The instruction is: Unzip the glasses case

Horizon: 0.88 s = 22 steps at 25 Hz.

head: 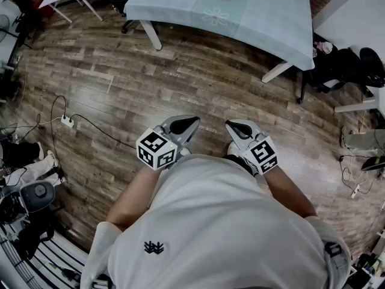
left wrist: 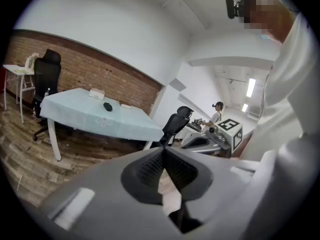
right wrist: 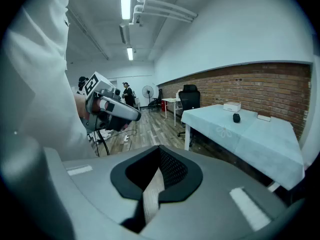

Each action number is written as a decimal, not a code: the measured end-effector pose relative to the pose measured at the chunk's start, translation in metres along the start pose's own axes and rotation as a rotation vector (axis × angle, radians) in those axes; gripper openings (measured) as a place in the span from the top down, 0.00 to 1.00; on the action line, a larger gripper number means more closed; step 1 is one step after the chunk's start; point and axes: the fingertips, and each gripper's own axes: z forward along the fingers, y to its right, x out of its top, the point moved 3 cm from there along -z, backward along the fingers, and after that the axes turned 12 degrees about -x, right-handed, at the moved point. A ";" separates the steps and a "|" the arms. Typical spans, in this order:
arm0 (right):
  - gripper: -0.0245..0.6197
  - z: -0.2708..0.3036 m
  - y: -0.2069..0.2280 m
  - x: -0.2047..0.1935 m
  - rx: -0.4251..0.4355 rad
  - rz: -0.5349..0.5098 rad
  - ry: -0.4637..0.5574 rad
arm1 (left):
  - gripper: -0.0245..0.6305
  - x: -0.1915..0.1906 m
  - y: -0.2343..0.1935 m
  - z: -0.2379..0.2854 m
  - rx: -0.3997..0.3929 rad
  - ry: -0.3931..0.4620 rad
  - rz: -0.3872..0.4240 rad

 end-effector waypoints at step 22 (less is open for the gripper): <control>0.96 0.103 0.091 0.042 -0.027 0.083 -0.022 | 0.88 0.061 -0.133 0.031 0.053 -0.118 0.110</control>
